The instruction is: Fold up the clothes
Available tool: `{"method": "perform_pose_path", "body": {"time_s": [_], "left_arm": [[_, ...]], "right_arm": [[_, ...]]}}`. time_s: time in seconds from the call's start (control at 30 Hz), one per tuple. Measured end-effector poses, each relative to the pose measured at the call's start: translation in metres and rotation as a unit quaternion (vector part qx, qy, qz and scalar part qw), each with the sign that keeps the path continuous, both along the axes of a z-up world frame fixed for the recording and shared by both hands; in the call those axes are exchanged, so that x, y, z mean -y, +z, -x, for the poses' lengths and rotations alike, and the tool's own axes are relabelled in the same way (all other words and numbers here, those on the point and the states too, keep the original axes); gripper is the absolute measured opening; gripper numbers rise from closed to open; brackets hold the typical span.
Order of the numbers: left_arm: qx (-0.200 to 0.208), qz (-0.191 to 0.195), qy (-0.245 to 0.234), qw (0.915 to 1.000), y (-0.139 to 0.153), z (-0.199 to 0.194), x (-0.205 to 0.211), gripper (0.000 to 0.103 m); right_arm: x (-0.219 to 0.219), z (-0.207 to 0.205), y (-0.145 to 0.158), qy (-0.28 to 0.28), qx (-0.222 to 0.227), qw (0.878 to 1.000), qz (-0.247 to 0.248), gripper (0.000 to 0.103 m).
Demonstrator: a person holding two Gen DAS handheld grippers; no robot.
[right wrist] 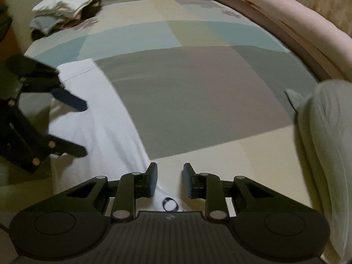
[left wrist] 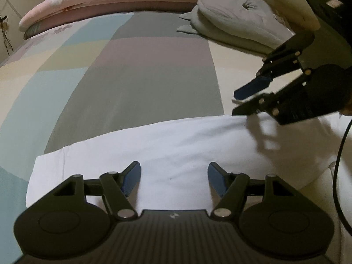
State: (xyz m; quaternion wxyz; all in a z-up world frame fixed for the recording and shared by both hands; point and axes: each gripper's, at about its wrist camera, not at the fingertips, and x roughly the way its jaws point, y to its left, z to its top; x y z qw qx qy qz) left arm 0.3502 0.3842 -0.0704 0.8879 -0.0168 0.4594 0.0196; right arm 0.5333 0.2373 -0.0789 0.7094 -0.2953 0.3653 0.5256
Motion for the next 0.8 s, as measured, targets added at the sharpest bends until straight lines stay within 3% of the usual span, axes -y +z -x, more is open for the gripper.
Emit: {"method": "perform_pose_path", "body": {"time_s": [0.3, 0.37, 0.47, 0.57, 0.67, 0.73, 0.8], "left_arm": [[0.004, 0.011, 0.003, 0.9999, -0.002, 0.002, -0.002, 0.070], [0.005, 0.012, 0.002, 0.9999, -0.002, 0.002, -0.003, 0.070], [0.005, 0.012, 0.001, 0.9999, -0.003, 0.001, -0.004, 0.071], [0.006, 0.013, 0.004, 0.9999, -0.003, 0.002, -0.004, 0.072], [0.000, 0.009, 0.014, 0.9999, -0.003, 0.005, -0.004, 0.073], [-0.009, 0.006, 0.024, 0.9996, -0.003, 0.007, -0.004, 0.073], [-0.004, 0.012, 0.024, 0.9996, 0.003, 0.007, -0.005, 0.072]], "right_arm": [[-0.007, 0.024, -0.005, 0.081, 0.056, 0.995, 0.028, 0.030], [-0.008, 0.024, -0.007, 0.089, 0.047, 0.995, 0.029, 0.017], [-0.009, 0.022, -0.007, 0.090, 0.024, 0.995, 0.030, 0.007], [-0.011, 0.017, -0.004, 0.065, 0.022, 0.997, 0.022, 0.005], [-0.013, 0.011, -0.001, 0.009, 0.085, 0.996, 0.008, 0.003], [-0.008, -0.002, 0.009, -0.045, 0.066, 0.997, -0.015, 0.004], [0.001, -0.010, 0.018, -0.090, 0.051, 0.994, -0.036, 0.015]]}}
